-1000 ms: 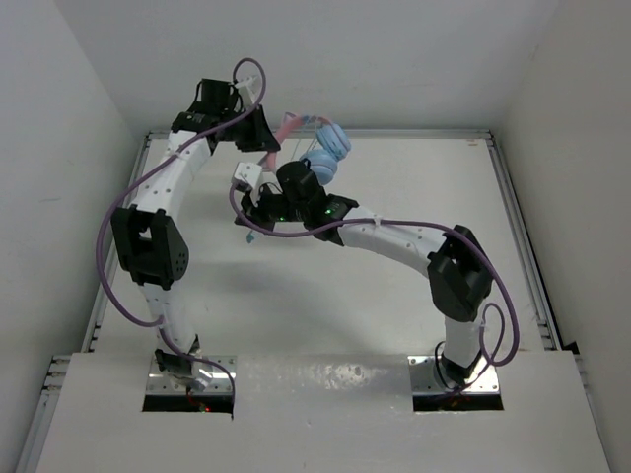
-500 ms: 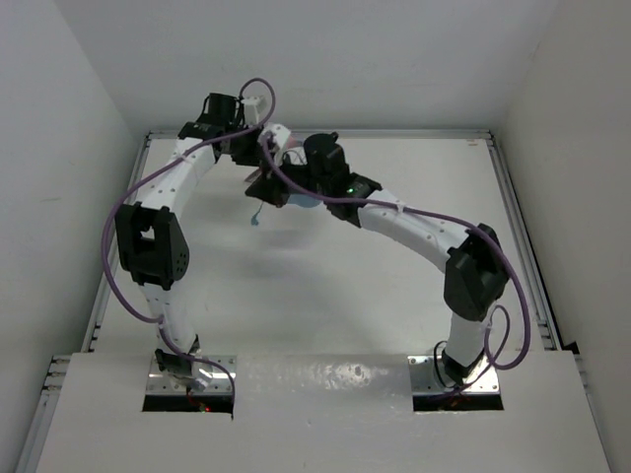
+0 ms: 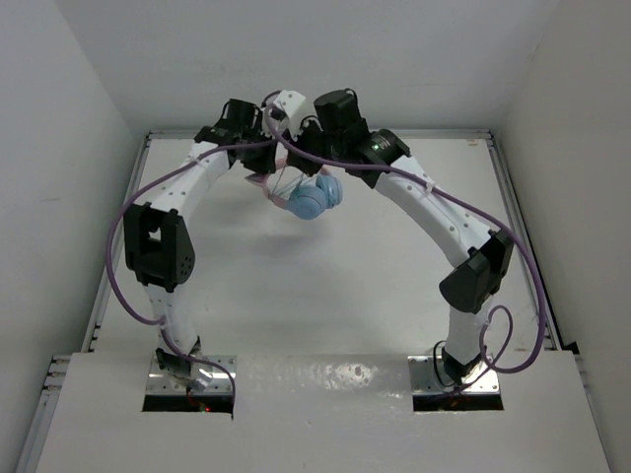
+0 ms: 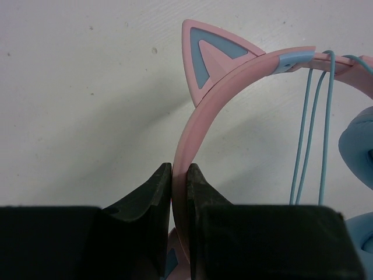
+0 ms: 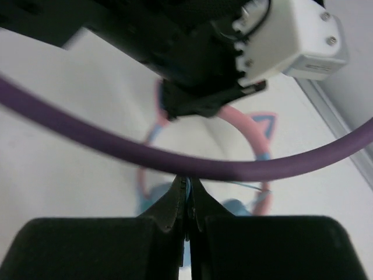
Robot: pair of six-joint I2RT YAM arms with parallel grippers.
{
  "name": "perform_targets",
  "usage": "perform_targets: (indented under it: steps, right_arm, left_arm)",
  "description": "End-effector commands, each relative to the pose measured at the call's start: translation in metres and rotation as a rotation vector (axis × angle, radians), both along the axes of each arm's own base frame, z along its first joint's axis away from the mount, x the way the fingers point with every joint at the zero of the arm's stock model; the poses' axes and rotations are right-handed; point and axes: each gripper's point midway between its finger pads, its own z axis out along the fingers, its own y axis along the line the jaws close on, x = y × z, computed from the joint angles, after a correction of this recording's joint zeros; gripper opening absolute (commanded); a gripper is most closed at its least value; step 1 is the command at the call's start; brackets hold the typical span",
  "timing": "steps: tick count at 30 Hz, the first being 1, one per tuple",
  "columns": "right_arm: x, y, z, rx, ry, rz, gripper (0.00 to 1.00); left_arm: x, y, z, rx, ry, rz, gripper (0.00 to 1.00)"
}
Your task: Wrap the headphones
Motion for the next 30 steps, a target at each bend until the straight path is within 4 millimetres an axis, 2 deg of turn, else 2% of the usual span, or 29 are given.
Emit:
perform_targets:
  steps: [1, 3, 5, 6, 8, 11, 12, 13, 15, 17, 18, 20, 21, 22, 23, 26, 27, 29, 30]
  right_arm:
    - [0.031, -0.055, 0.021, -0.238, -0.196, -0.161, 0.0]
    - [0.039, -0.077, 0.025, -0.34, -0.258, -0.236, 0.0]
    - [0.035, -0.079, 0.035, -0.394, -0.323, -0.257, 0.0]
    - [0.036, -0.087, 0.039, -0.462, -0.371, -0.282, 0.0]
    - [0.033, -0.086, 0.049, -0.496, -0.431, -0.292, 0.0]
    - [0.04, -0.103, 0.051, -0.592, -0.503, -0.335, 0.0]
    - [0.042, -0.11, 0.034, -0.646, -0.497, -0.337, 0.0]
    - [0.044, -0.116, 0.031, -0.669, -0.508, -0.354, 0.0]
    - [0.052, -0.132, 0.023, -0.635, -0.497, -0.391, 0.0]
    - [0.06, -0.14, 0.019, -0.492, -0.441, -0.413, 0.0]
    - [0.057, -0.145, 0.017, -0.444, -0.42, -0.405, 0.0]
    - [0.059, -0.142, 0.019, -0.324, -0.425, -0.371, 0.0]
    - [0.053, -0.144, 0.007, -0.315, -0.421, -0.353, 0.0]
    - [0.057, -0.141, 0.013, -0.265, -0.452, -0.344, 0.0]
    - [0.057, -0.144, 0.003, -0.269, -0.443, -0.34, 0.0]
    - [0.069, -0.153, 0.003, -0.302, -0.456, -0.369, 0.0]
    - [0.073, -0.156, -0.004, -0.341, -0.456, -0.378, 0.0]
    - [0.081, -0.172, 0.005, -0.421, -0.495, -0.444, 0.0]
    - [0.083, -0.176, 0.009, -0.438, -0.505, -0.466, 0.0]
  left_arm:
    - [0.003, 0.0, 0.022, 0.07, -0.106, -0.073, 0.0]
    - [0.005, 0.001, 0.013, 0.098, -0.104, -0.067, 0.0]
    - [0.006, 0.001, 0.007, 0.142, -0.109, -0.071, 0.0]
    - [0.007, 0.001, 0.007, 0.156, -0.114, -0.072, 0.0]
    - [0.009, -0.001, 0.006, 0.179, -0.124, -0.085, 0.0]
    - [0.009, -0.008, 0.015, 0.154, -0.144, -0.118, 0.0]
    - [0.008, -0.01, 0.018, 0.142, -0.145, -0.128, 0.0]
    - [0.006, -0.015, 0.024, 0.12, -0.151, -0.148, 0.0]
    - [0.004, -0.02, 0.03, 0.093, -0.151, -0.169, 0.0]
    - [-0.001, -0.029, 0.04, 0.053, -0.154, -0.213, 0.0]
    - [-0.002, -0.031, 0.043, 0.041, -0.154, -0.221, 0.0]
    - [-0.004, -0.038, 0.055, 0.009, -0.168, -0.245, 0.0]
    - [-0.005, -0.041, 0.059, -0.001, -0.173, -0.256, 0.0]
    - [-0.008, -0.045, 0.066, -0.017, -0.181, -0.284, 0.0]
    - [-0.01, -0.047, 0.069, -0.023, -0.182, -0.3, 0.0]
    - [-0.02, -0.054, 0.073, 0.017, -0.207, -0.361, 0.0]
    - [-0.02, -0.053, 0.071, 0.044, -0.212, -0.363, 0.0]
    - [-0.024, -0.059, 0.066, 0.109, -0.226, -0.377, 0.0]
    - [-0.02, -0.05, 0.057, 0.188, -0.237, -0.351, 0.0]
